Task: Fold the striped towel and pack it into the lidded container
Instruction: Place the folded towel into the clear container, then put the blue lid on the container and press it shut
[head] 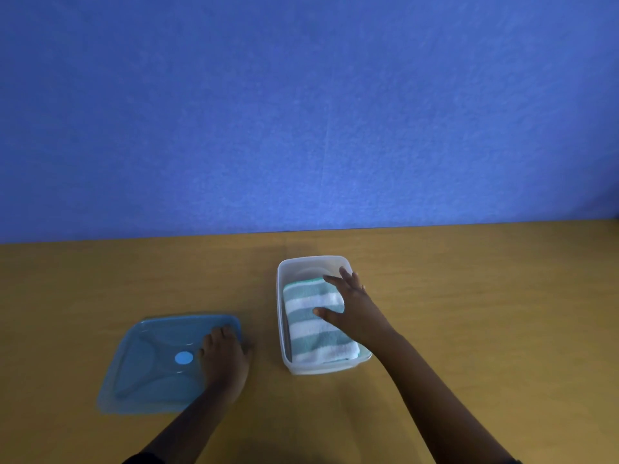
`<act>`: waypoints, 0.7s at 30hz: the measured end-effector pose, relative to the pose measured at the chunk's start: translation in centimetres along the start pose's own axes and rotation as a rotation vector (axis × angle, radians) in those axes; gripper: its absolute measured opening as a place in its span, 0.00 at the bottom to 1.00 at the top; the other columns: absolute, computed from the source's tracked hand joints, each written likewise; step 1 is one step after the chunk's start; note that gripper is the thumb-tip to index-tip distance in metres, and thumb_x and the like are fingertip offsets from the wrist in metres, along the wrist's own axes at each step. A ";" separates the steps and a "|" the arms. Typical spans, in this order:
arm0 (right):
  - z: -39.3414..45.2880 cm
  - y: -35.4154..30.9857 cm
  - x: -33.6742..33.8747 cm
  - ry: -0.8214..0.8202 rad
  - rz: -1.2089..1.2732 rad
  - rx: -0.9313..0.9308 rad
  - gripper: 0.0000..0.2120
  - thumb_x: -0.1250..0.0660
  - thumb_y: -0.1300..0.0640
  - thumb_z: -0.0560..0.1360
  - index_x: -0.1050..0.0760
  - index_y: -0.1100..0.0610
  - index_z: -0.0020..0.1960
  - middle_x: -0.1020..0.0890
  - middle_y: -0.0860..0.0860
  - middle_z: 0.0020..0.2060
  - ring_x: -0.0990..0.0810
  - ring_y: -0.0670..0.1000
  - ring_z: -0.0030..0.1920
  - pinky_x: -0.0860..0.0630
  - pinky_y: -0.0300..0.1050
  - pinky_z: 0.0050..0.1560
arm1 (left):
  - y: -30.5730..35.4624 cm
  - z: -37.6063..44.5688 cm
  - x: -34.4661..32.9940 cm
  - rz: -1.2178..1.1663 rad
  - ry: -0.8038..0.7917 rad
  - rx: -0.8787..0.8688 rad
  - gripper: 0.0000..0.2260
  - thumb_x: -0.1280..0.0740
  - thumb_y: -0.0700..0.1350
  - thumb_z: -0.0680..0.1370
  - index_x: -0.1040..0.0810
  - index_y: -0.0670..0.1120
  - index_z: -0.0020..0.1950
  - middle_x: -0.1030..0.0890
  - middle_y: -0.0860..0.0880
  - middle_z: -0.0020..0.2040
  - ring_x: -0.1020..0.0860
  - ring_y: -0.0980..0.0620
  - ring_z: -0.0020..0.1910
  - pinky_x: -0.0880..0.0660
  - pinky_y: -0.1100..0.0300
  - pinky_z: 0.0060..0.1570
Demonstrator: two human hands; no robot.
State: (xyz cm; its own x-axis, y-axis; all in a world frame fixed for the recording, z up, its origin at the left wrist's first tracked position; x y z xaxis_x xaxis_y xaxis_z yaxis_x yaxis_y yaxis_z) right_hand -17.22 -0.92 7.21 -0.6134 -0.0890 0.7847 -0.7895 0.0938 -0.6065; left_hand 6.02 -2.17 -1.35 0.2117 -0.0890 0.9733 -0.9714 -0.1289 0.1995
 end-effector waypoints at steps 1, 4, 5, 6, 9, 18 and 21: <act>-0.1 0.1 0.0 0.025 0.001 0.002 0.30 0.35 0.44 0.74 0.40 0.49 0.72 0.49 0.51 0.77 0.55 0.55 0.76 0.52 0.55 0.74 | 0.1 0.2 0.0 0.017 0.001 -0.015 0.21 0.37 0.53 0.75 0.31 0.40 0.61 0.24 0.42 0.57 0.26 0.42 0.57 0.30 0.49 0.54; -0.1 0.2 -0.1 0.068 0.030 -0.002 0.26 0.36 0.44 0.75 0.37 0.47 0.70 0.45 0.49 0.76 0.52 0.51 0.76 0.46 0.56 0.75 | 0.6 0.6 0.5 0.081 -0.020 -0.050 0.16 0.41 0.49 0.78 0.32 0.43 0.63 0.24 0.44 0.58 0.25 0.44 0.57 0.29 0.51 0.55; -0.1 0.2 -0.2 0.070 0.044 -0.005 0.25 0.36 0.45 0.75 0.36 0.47 0.70 0.44 0.49 0.76 0.51 0.51 0.76 0.45 0.56 0.74 | 0.8 0.7 0.7 0.081 -0.026 -0.051 0.15 0.42 0.48 0.78 0.32 0.43 0.63 0.24 0.44 0.58 0.24 0.44 0.56 0.29 0.51 0.54; -0.1 0.3 -0.2 0.069 0.050 -0.007 0.25 0.36 0.45 0.75 0.36 0.47 0.70 0.44 0.48 0.76 0.51 0.50 0.76 0.44 0.55 0.74 | 0.8 0.8 1.0 0.058 -0.022 -0.055 0.14 0.42 0.46 0.78 0.32 0.43 0.62 0.23 0.44 0.57 0.22 0.43 0.54 0.27 0.51 0.52; -0.1 0.4 -0.4 0.062 0.056 -0.010 0.24 0.36 0.45 0.75 0.35 0.47 0.69 0.43 0.48 0.76 0.51 0.50 0.76 0.42 0.52 0.73 | 1.2 1.0 2.1 -0.045 0.056 -0.127 0.10 0.40 0.41 0.77 0.30 0.43 0.58 0.21 0.44 0.52 0.21 0.42 0.47 0.25 0.50 0.44; -0.5 0.2 -0.5 0.062 0.104 -0.032 0.22 0.36 0.47 0.75 0.34 0.47 0.68 0.41 0.47 0.75 0.47 0.49 0.76 0.39 0.48 0.70 | 5.0 1.2 7.6 -0.048 0.445 -0.503 0.06 0.27 0.36 0.68 0.23 0.40 0.39 0.21 0.42 0.32 0.25 0.40 0.21 0.27 0.55 0.22; -0.6 -0.1 -0.2 0.077 0.156 -0.028 0.20 0.36 0.49 0.76 0.32 0.48 0.67 0.38 0.48 0.74 0.40 0.49 0.73 0.38 0.44 0.68 | 6.3 0.5 9.3 -0.081 0.680 -0.640 0.04 0.35 0.41 0.73 0.23 0.42 0.39 0.21 0.45 0.31 0.26 0.42 0.22 0.29 0.58 0.22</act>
State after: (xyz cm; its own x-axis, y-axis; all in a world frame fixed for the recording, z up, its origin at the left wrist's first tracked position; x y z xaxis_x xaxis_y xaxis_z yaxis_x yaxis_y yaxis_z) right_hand -17.04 -0.35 7.16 -0.7243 0.0053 0.6895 -0.6834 0.1278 -0.7188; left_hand 1.89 -4.32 8.92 0.3691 0.5190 0.7710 -0.8737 0.4765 0.0975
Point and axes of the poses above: each hand's wrist, its own z-axis towards the middle knuckle, its own x-axis out of the back of the hand, y = z × x, the point moved 2 cm from there along z, towards the middle knuckle
